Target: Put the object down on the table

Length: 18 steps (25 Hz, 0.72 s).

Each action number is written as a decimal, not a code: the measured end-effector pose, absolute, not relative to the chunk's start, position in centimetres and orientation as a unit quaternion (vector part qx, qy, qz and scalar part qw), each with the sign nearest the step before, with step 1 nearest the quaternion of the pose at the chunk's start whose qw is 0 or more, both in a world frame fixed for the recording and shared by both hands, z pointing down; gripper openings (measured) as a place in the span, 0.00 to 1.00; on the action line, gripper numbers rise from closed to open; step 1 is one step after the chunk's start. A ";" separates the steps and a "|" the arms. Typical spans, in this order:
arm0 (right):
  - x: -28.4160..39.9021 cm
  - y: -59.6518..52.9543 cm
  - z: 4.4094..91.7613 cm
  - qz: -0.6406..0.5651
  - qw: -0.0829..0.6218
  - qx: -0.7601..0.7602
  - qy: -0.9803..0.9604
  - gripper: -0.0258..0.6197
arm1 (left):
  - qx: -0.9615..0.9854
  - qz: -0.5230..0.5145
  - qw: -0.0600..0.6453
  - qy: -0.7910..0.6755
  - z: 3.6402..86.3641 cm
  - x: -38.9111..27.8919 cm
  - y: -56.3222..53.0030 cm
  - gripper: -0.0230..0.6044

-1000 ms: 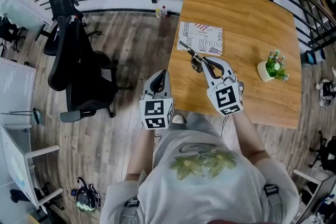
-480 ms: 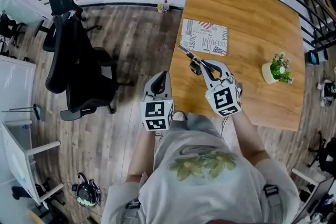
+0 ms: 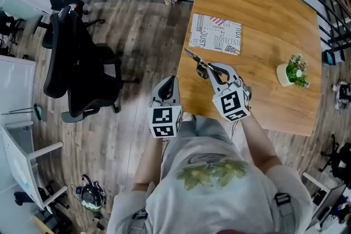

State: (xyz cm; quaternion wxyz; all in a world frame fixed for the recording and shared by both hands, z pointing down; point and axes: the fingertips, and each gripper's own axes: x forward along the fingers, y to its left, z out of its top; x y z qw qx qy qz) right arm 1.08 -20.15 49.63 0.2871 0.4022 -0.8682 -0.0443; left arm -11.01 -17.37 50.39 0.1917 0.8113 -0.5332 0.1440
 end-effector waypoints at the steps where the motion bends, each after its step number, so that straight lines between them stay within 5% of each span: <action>1: 1.0 -20.1 49.9 -0.043 0.290 0.400 -0.868 0.05 | 0.811 0.145 0.193 -0.533 50.5 -11.0 -17.3 0.06; 18: -0.1 -19.6 53.8 -0.019 0.313 0.369 -0.875 0.05 | 0.800 0.160 0.222 -0.534 53.0 -11.2 -16.5 0.06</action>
